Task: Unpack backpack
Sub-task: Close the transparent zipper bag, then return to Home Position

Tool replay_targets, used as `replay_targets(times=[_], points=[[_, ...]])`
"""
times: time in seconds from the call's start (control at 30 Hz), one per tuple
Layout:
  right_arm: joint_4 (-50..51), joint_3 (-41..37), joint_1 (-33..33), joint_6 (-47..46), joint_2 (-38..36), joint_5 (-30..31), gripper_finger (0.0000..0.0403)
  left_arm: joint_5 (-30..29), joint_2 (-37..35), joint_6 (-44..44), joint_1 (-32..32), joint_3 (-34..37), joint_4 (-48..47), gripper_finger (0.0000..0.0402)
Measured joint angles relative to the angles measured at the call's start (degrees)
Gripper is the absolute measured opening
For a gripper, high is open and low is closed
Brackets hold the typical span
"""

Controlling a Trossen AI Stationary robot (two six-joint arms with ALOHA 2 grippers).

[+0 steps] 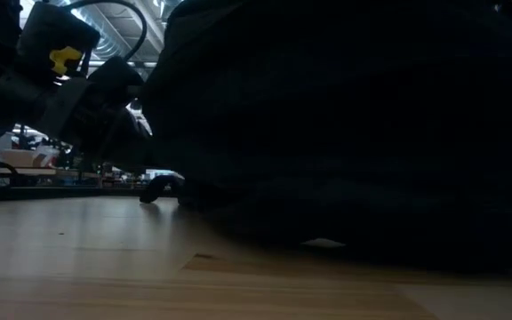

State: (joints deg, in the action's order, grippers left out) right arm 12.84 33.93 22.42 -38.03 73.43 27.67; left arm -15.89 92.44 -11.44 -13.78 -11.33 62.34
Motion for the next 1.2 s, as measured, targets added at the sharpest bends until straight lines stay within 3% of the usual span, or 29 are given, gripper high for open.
replay_targets(times=[0.13, 0.3, 0.5, 0.63, 0.8, 1.03, 1.2], points=[[-1.21, 0.02, -1.46, 2.39, 0.0, -0.4, 0.0066, 0.25, -0.02, -0.07, 0.0, 0.0, 0.11, 0.0001], [-0.85, 0.02, -1.49, 2.52, 0.0, 1.02, 0.0165, 0.27, -0.02, 0.14, -0.02, 0.0, 0.07, 0.0001], [-1.05, 0.02, -1.45, 3.34, 0.0, -9.44, 0.0281, 1.63, -0.45, 0.45, 0.35, 1.63, 0.24, 0.0001], [-0.83, 0.02, -1.47, 3.86, 0.0, -9.67, 0.0333, 1.93, -3.29, -0.09, 0.87, 4.32, 0.44, 0.0001], [-0.28, 0.02, -1.47, 5.56, -0.54, -8.57, 0.0351, 1.98, -9.47, -0.19, 0.87, 7.33, -0.42, 0.0001], [0.35, 0.02, -1.47, 7.07, -6.8, -7.24, 0.0333, 2.36, -17.96, -0.57, 0.81, 8.17, -8.61, 0.0004], [0.29, 0.04, -1.45, 7.45, -9.82, -7.17, 0.0324, 1.48, -20.26, -0.55, 0.81, 6.25, -19.14, 0.0059]])
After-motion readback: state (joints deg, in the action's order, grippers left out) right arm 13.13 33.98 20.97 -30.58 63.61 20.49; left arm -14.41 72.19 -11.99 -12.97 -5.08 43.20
